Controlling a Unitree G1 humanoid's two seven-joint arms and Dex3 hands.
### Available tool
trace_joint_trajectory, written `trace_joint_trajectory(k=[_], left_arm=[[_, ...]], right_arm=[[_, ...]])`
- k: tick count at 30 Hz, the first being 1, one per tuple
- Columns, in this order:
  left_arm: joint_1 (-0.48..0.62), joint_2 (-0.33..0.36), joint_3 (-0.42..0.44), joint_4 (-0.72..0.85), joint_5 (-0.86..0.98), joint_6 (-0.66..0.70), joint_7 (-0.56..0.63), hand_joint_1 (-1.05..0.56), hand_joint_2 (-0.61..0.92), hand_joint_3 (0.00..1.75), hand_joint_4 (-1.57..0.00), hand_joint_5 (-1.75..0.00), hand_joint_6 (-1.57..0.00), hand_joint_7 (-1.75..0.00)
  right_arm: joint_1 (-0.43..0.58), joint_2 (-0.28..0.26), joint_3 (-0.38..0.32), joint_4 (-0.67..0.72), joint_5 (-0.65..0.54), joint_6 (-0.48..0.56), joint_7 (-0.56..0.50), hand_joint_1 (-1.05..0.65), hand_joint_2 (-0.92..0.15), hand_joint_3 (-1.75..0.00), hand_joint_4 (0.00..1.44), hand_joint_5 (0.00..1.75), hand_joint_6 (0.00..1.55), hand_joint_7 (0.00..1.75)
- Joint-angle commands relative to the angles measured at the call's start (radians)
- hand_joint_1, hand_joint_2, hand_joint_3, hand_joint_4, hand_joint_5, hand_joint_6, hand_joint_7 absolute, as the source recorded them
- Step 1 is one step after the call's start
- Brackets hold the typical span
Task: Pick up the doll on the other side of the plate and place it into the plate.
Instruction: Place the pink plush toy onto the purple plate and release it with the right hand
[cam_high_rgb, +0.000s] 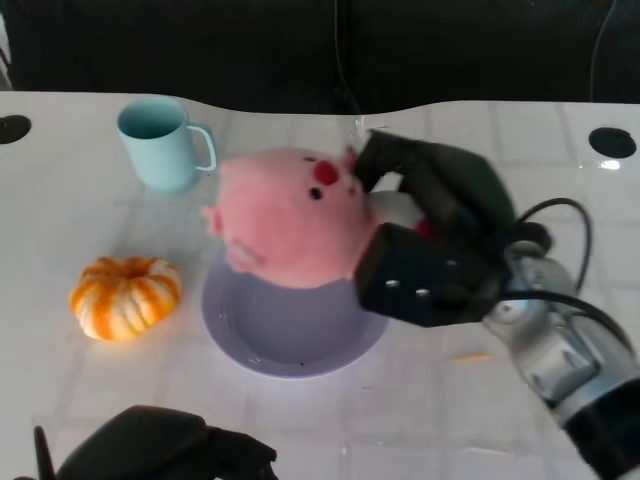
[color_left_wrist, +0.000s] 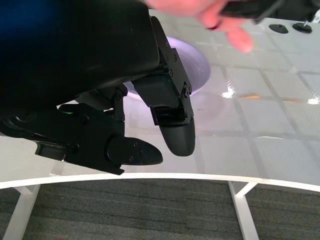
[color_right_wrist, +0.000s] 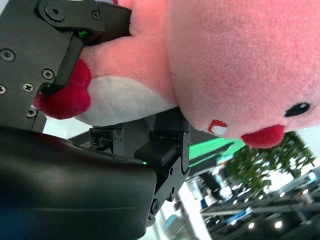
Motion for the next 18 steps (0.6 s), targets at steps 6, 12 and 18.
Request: trace_joint_trajectory(k=[6,12,18], left_arm=[[0.01,-0.013,-0.021,-0.027,0.02,-0.009,0.013,-0.16,0.92,0.2,-0.76,-1.2,-0.93,-0.52],[0.004,-0.024,-0.025,-0.02,0.022,-0.02,0.021,-0.15,0.92,0.18,-0.79,-1.21,-0.95,-0.52],[-0.005,-0.023,-0.03,-0.017,0.03,-0.02,0.016,-0.15,0.92,0.18,-0.78,-1.26,-0.96,-0.5]], right_arm=[[-0.064,0.051,0.023,0.117,-0.001,-0.006,-0.018,-0.17,-0.35,-1.23,0.92,1.75,0.77,1.75],[-0.077,0.046,0.035,0.151,0.008,0.009,0.065,-0.18,-0.45,-0.94,0.83,1.49,0.89,0.81],[-0.078,0.005,0.086,0.109,-0.029,0.066,0.213,-0.53,-0.91,-0.21,0.37,0.24,0.39,0.01]])
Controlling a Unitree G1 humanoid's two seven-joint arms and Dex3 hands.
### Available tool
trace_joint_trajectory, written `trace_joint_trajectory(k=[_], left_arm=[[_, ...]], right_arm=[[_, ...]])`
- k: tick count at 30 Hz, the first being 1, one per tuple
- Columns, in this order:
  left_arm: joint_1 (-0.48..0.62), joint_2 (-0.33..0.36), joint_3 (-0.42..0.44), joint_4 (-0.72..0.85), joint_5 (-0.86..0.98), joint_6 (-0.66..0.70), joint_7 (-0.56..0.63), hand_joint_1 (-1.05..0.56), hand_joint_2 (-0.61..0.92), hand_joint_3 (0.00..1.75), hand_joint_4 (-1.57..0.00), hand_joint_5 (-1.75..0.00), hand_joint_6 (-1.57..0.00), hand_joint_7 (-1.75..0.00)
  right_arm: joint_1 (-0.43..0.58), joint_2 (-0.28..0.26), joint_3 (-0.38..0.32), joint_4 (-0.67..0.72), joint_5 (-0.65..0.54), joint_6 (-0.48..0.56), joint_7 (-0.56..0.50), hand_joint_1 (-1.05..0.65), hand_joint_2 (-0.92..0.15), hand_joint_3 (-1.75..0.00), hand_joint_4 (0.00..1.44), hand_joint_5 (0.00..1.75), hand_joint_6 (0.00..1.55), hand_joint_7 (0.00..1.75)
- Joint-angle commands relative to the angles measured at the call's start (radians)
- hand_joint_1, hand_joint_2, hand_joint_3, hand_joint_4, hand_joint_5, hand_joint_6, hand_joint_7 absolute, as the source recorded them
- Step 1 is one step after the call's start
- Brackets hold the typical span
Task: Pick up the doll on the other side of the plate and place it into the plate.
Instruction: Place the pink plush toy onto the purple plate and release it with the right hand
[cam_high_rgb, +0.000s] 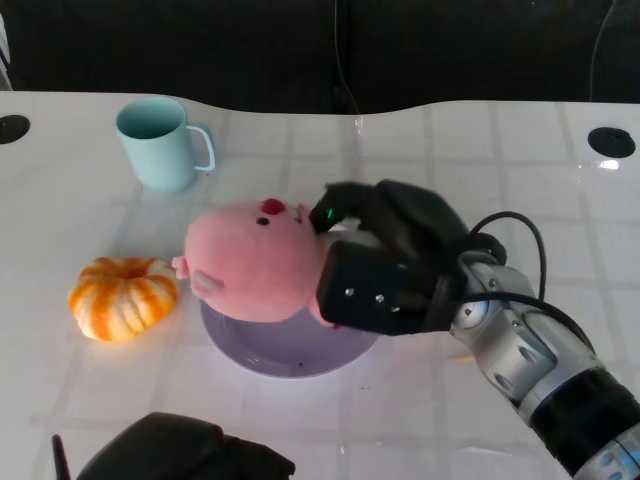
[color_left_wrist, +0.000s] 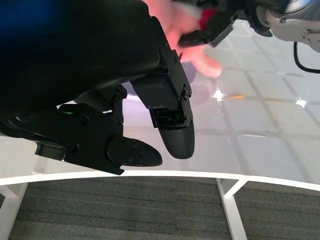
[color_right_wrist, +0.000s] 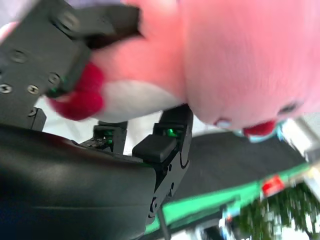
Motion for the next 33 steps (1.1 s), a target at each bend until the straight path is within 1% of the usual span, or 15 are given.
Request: trace_joint_trajectory(k=[1,4,7,14,18,22,23,26,27,29,30,32,33], left_arm=[[-0.005,0.007,-0.002,-0.005,0.01,-0.005,0.007,-0.16,0.92,0.18,-0.77,-1.26,-0.96,-0.5],[-0.005,0.006,-0.003,-0.003,0.011,-0.006,0.007,-0.16,0.92,0.19,-0.77,-1.26,-0.96,-0.49],[-0.006,0.007,-0.003,-0.004,0.014,-0.006,0.006,-0.16,0.92,0.19,-0.77,-1.25,-0.96,-0.49],[-0.007,0.003,-0.002,0.007,0.008,-0.012,0.013,-0.15,0.92,0.19,-0.78,-1.27,-0.97,-0.48],[-0.009,0.003,-0.004,0.004,0.016,-0.004,0.006,-0.16,0.92,0.19,-0.77,-1.29,-0.97,-0.48],[-0.022,0.003,-0.004,0.02,0.009,-0.018,0.012,-0.17,0.92,0.18,-0.75,-1.34,-0.97,-0.48],[-0.025,0.002,-0.004,0.02,0.008,-0.015,0.01,-0.16,0.92,0.19,-0.75,-1.34,-0.97,-0.48],[-0.032,-0.002,-0.008,0.022,0.01,-0.007,0.007,-0.17,0.92,0.19,-0.74,-1.32,-0.97,-0.48],[-0.034,-0.004,-0.009,0.023,0.011,-0.004,0.005,-0.17,0.92,0.19,-0.74,-1.32,-0.97,-0.48],[-0.039,-0.006,-0.013,0.023,0.014,0.006,-0.001,-0.17,0.92,0.22,-0.74,-1.3,-0.96,-0.48],[-0.043,-0.006,-0.014,0.023,0.014,0.009,-0.002,-0.17,0.92,0.22,-0.74,-1.29,-0.96,-0.47],[-0.048,-0.006,-0.018,0.026,0.014,0.009,0.0,-0.17,0.92,0.23,-0.75,-1.29,-0.97,-0.48],[-0.05,-0.006,-0.02,0.027,0.013,0.009,0.0,-0.17,0.92,0.23,-0.75,-1.29,-0.97,-0.48]], right_arm=[[-0.018,-0.034,0.018,-0.044,-0.018,0.035,0.061,-0.58,-0.92,-0.2,0.29,0.19,0.31,0.01],[-0.005,-0.05,0.033,-0.089,-0.026,0.065,0.113,-0.67,-0.92,-0.2,0.17,0.12,0.2,0.0],[0.006,-0.066,0.044,-0.131,-0.031,0.082,0.15,-0.71,-0.92,-0.21,0.13,0.11,0.16,0.0],[0.051,-0.112,0.041,-0.262,-0.037,0.09,0.19,-0.74,-0.92,-0.22,0.11,0.11,0.17,0.01],[0.097,-0.158,0.014,-0.386,-0.024,0.086,0.216,-0.74,-0.92,-0.26,0.13,0.14,0.19,0.02],[0.186,-0.197,-0.044,-0.526,0.031,0.053,0.214,-0.69,-0.92,-0.28,0.24,0.21,0.27,0.05],[0.216,-0.209,-0.059,-0.561,0.04,0.039,0.205,-0.65,-0.92,-0.29,0.31,0.28,0.33,0.07],[0.296,-0.235,-0.105,-0.627,0.071,-0.016,0.176,-0.58,-0.92,-0.29,0.39,0.62,0.47,0.1],[0.325,-0.24,-0.125,-0.639,0.091,-0.045,0.161,-0.57,-0.92,-0.29,0.41,0.65,0.49,0.1],[0.38,-0.25,-0.166,-0.657,0.136,-0.091,0.148,-0.48,-0.92,-0.25,0.54,0.75,0.61,0.15],[0.416,-0.253,-0.194,-0.666,0.174,-0.118,0.143,-0.46,-0.92,-0.24,0.57,0.77,0.63,0.16],[0.474,-0.265,-0.236,-0.667,0.226,-0.182,0.128,-0.31,-0.91,-0.17,0.69,0.85,0.75,0.21],[0.503,-0.279,-0.256,-0.671,0.246,-0.207,0.131,-0.27,-0.91,-0.16,0.72,0.87,0.79,0.22]])
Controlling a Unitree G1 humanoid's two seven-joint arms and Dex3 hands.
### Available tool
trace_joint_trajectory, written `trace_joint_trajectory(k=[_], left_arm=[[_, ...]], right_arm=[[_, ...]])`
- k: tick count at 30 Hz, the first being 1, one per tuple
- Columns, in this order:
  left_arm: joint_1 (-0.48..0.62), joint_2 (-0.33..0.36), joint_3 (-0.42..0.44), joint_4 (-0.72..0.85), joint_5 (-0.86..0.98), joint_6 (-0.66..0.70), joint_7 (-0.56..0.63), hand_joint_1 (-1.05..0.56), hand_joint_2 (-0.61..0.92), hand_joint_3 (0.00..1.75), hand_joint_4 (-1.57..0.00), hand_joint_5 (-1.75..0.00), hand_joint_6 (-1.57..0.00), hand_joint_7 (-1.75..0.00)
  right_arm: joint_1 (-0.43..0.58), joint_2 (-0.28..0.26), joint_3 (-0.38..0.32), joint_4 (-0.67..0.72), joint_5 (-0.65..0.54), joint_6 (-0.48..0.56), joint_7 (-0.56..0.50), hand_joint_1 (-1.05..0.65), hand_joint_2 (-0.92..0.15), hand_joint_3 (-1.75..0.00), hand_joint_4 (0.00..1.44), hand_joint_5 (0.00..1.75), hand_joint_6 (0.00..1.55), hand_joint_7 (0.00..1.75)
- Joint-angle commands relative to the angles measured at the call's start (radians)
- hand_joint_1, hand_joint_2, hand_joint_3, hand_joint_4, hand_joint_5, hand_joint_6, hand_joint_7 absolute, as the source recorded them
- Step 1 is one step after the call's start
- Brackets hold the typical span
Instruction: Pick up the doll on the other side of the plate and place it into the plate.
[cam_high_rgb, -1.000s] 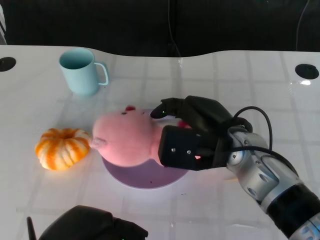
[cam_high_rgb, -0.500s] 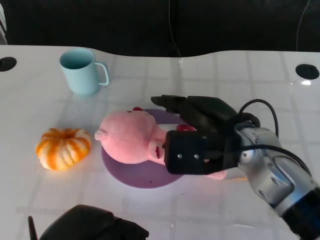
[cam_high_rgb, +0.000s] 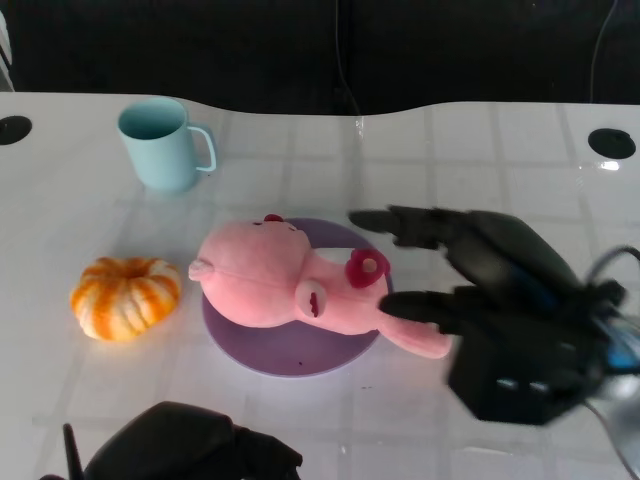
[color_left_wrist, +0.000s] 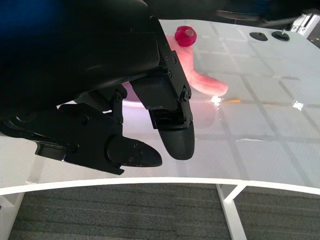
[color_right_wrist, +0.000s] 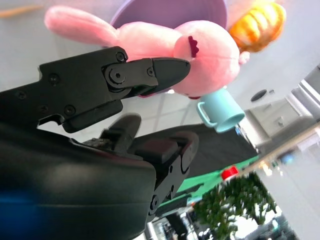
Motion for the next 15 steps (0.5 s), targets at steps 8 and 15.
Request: trace_joint_trajectory(k=[8,15], left_arm=[[-0.022,0.007,-0.007,0.009,0.004,0.017,-0.004,-0.17,0.92,0.22,-0.75,-1.3,-0.97,-0.49],[-0.022,0.016,-0.007,0.007,0.014,0.014,-0.001,-0.19,0.92,0.21,-0.76,-1.31,-0.96,-0.49]], right_arm=[[0.221,-0.099,-0.145,-0.141,0.126,-0.027,0.052,-0.06,-0.8,-0.35,0.81,1.3,1.0,0.51],[0.341,-0.143,-0.183,-0.283,0.107,0.031,0.09,0.07,-0.32,-1.38,0.95,1.44,0.99,0.97]])
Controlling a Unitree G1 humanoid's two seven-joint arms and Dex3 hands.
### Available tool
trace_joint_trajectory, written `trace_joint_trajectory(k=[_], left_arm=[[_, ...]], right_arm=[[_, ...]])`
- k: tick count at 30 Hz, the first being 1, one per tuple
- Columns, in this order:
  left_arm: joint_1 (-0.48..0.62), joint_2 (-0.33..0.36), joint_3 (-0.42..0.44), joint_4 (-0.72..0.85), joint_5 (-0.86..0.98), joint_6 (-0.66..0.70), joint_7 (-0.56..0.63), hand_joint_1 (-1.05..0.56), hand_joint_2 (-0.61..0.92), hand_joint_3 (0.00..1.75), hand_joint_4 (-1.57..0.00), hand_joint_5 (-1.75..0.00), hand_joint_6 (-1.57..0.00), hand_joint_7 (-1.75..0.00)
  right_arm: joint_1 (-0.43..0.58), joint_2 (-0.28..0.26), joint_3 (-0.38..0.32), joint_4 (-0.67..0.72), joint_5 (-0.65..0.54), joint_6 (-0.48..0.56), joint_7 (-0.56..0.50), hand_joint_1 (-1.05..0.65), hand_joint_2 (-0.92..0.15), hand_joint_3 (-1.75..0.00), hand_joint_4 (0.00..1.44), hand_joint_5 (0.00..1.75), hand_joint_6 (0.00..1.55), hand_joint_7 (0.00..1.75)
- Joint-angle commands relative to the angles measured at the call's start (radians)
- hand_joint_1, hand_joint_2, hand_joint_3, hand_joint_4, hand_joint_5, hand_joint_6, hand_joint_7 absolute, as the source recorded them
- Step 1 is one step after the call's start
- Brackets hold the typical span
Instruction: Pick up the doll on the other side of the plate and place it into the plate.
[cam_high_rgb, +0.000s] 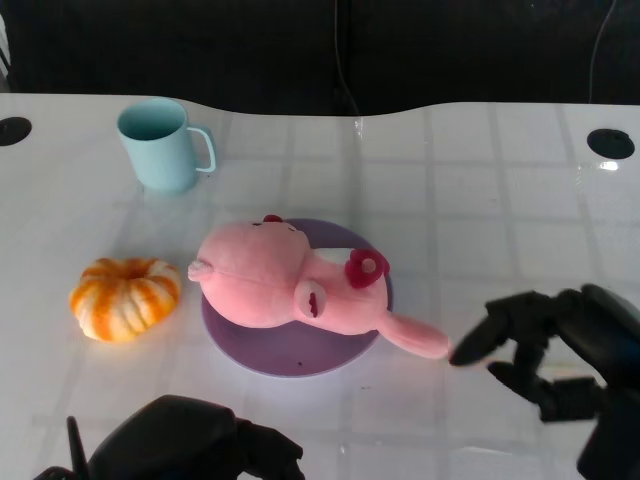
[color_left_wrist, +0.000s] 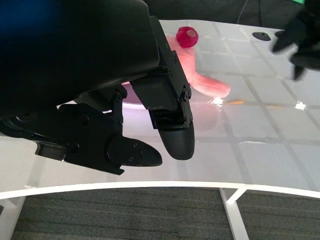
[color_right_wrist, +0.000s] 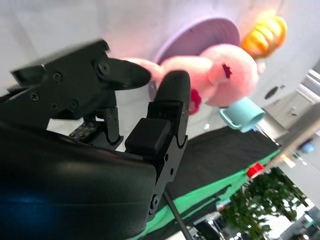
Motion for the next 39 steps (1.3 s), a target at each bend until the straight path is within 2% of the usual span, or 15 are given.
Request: trace_joint_trajectory(k=[1,5,9,21,39], left_arm=[[-0.002,0.016,0.004,-0.003,0.006,-0.004,0.0,-0.18,0.92,0.2,-0.76,-1.32,-0.97,-0.49],[0.002,0.013,0.012,-0.005,-0.004,0.009,-0.003,-0.16,0.92,0.18,-0.74,-1.32,-0.95,-0.47],[0.0,0.017,0.023,-0.002,-0.02,0.012,-0.008,-0.16,0.92,0.21,-0.72,-1.28,-0.95,-0.47],[-0.003,0.029,0.041,-0.002,-0.04,0.04,-0.024,-0.18,0.92,0.25,-0.71,-1.23,-0.93,-0.48],[-0.014,0.036,0.038,0.01,-0.044,0.043,-0.023,-0.17,0.92,0.25,-0.73,-1.16,-0.92,-0.5]], right_arm=[[0.042,-0.025,-0.03,-0.059,0.006,0.015,0.013,0.07,-0.3,-1.42,0.94,1.51,0.96,1.05],[0.09,-0.033,-0.043,-0.146,0.001,0.063,0.035,0.06,-0.32,-1.39,0.92,1.73,0.87,1.34],[0.131,-0.033,-0.046,-0.189,-0.002,0.096,0.046,0.06,-0.33,-1.38,0.91,1.74,0.83,1.45],[0.092,-0.025,0.004,-0.09,-0.113,0.124,0.022,-0.04,-0.3,-1.37,0.87,1.75,0.79,1.5],[0.065,-0.04,0.027,-0.07,-0.144,0.153,0.048,-0.06,-0.34,-1.3,0.84,1.75,0.8,1.45]])
